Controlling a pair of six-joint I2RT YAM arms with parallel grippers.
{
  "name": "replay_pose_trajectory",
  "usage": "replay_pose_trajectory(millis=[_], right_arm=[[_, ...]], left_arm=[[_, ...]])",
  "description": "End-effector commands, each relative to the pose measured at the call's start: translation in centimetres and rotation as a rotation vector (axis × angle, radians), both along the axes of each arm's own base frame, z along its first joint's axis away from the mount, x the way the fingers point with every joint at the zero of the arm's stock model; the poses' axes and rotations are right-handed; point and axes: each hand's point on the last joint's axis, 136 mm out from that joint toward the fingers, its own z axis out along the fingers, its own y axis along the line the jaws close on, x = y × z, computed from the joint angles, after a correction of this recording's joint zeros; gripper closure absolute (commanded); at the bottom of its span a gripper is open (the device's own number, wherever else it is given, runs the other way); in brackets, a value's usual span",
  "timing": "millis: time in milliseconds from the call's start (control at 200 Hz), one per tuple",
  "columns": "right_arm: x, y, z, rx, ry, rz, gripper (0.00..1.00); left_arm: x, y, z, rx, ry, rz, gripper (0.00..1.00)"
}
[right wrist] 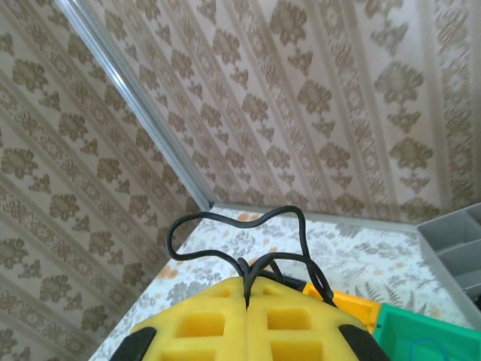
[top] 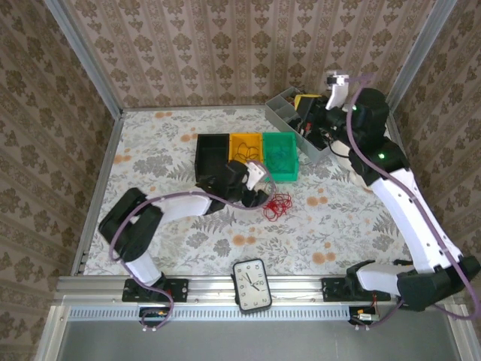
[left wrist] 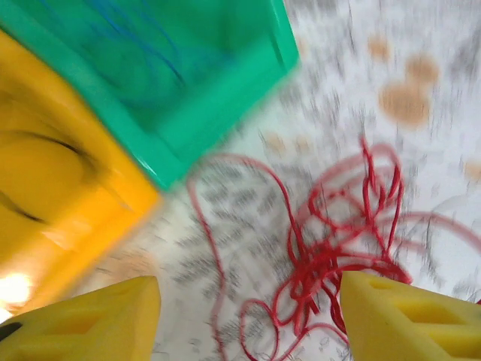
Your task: Untangle the cables
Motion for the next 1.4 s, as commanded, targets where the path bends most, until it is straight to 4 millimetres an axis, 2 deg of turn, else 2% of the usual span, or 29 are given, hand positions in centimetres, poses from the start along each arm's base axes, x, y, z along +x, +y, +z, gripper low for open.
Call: replay_pose_trajectory(millis=[0, 70, 85, 105, 155, 220, 285, 365, 485, 650, 785, 905, 955, 1035, 1100, 1300, 1395], right_arm=[[0.0, 3.0, 1.6, 0.023, -0.019, 0.105, 0.99], [0.4, 4.7, 1.8, 0.019, -0.021, 0.15, 0.98], [1.2, 5.3, 1.0, 0.012, 0.0, 0.158, 0.98], [1.5, 5.8, 0.8, 0.008, 0.005, 0.166, 0.98], [2.2, 6.9, 0.2, 0.0, 0.022, 0.186, 0.98], [3.1, 8.3, -0.6, -0.007, 0.046, 0.214, 0.98], [4.2, 9.4, -1.8, -0.006, 0.081, 0.236, 0.98], [5.9, 10.4, -3.8, -0.011, 0.13, 0.24, 0.98], [8.6, 11.1, -8.3, -0.055, 0.213, 0.207, 0.97], [11.4, 11.8, -17.2, -0.159, 0.388, 0.147, 0.96], [11.9, 12.4, -24.1, -0.224, 0.549, 0.127, 0.93], [12.1, 12.9, -27.5, -0.23, 0.626, 0.122, 0.89], [12.1, 13.1, -28.0, -0.228, 0.64, 0.13, 0.84], [12.1, 12.9, -28.6, -0.247, 0.656, 0.108, 0.66], [12.0, 12.7, -28.3, -0.26, 0.644, 0.098, 0.57], [11.2, 11.0, -24.7, -0.268, 0.527, 0.053, 0.53], [9.8, 9.6, -23.7, -0.28, 0.502, 0.02, 0.53]], left_arm=[[3.9, 3.5, 5.9, -0.171, -0.112, 0.272, 0.34], [5.7, 7.7, 6.6, -0.199, -0.137, 0.48, 0.33], [6.0, 8.7, 6.6, -0.2, -0.138, 0.528, 0.33], [6.4, 10.2, 6.5, -0.198, -0.136, 0.6, 0.33], [7.0, 14.0, 5.7, -0.171, -0.115, 0.776, 0.33], [6.8, 18.4, 4.5, -0.122, -0.091, 0.966, 0.33], [6.3, 21.0, 3.2, -0.076, -0.065, 1.061, 0.33], [5.6, 22.4, 2.1, -0.042, -0.023, 1.106, 0.33], [4.7, 22.5, 1.1, -0.049, 0.015, 1.106, 0.33], [4.3, 22.6, 0.4, -0.059, 0.04, 1.115, 0.33], [4.7, 22.0, 0.5, -0.048, 0.04, 1.081, 0.33], [5.4, 20.3, 0.6, -0.051, 0.048, 0.997, 0.33], [5.6, 19.7, 0.7, -0.055, 0.053, 0.969, 0.33], [5.8, 19.2, 0.7, -0.058, 0.062, 0.95, 0.33], [5.9, 18.8, 0.7, -0.064, 0.068, 0.941, 0.33], [6.1, 17.7, 0.2, -0.068, 0.097, 0.895, 0.33], [6.3, 15.8, -0.2, -0.081, 0.119, 0.795, 0.34]])
